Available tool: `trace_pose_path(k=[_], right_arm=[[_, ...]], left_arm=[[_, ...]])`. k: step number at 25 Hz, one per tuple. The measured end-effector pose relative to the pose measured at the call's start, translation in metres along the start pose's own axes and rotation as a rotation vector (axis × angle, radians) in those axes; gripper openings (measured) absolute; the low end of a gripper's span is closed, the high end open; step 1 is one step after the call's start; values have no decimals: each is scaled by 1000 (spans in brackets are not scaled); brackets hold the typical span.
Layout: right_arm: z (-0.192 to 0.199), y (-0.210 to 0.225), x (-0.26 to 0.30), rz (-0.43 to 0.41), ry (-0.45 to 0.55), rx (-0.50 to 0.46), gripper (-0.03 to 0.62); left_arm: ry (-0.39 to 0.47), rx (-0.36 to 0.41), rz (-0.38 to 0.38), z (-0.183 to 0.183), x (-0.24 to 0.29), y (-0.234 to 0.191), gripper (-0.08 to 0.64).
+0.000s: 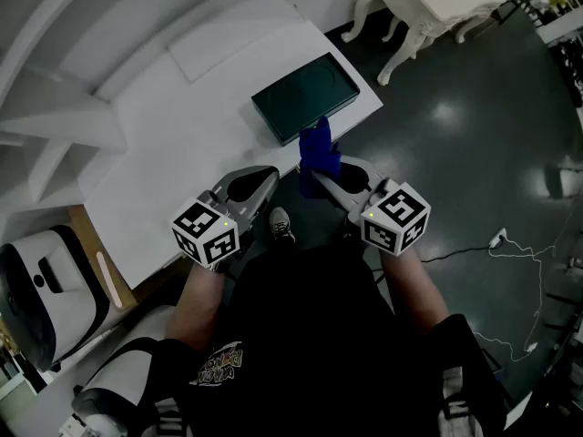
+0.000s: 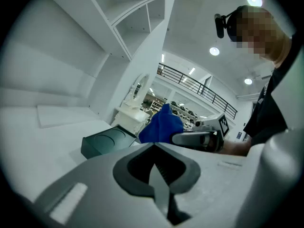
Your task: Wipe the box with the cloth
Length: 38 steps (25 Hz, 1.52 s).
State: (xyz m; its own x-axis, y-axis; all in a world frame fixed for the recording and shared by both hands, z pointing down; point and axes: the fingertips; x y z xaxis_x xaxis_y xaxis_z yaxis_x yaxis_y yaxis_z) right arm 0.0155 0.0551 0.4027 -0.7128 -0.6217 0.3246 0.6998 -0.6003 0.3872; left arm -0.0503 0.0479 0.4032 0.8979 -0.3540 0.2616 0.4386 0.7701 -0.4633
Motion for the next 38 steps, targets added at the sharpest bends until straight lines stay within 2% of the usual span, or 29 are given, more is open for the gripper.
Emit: trace_pose_path(k=[9, 14, 19, 34, 38], right_arm=[[-1, 2, 6, -7, -5, 4, 91], [-2, 4, 9, -10, 6, 21, 94], [0, 9, 14, 0, -15, 38, 94], [12, -5, 65, 39, -98, 85, 92], [15, -8, 77, 31, -107, 93, 94]], left_arm=[[3, -6, -7, -1, 0, -6, 0], [-7, -27, -60, 4, 0, -22, 2], [-13, -45, -73, 8, 1, -31, 2], [-82, -88, -17, 23, -16, -61, 41], [-88, -96, -26, 24, -17, -71, 44]])
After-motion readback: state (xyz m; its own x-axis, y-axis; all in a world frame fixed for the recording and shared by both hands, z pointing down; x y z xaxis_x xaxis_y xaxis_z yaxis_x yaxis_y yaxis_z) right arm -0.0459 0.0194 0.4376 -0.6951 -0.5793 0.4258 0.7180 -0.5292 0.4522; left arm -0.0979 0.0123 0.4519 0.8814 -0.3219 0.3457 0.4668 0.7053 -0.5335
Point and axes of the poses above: the fingertips, and each gripper's own axes: x forward along the fingers, y to its right, z out of its underside
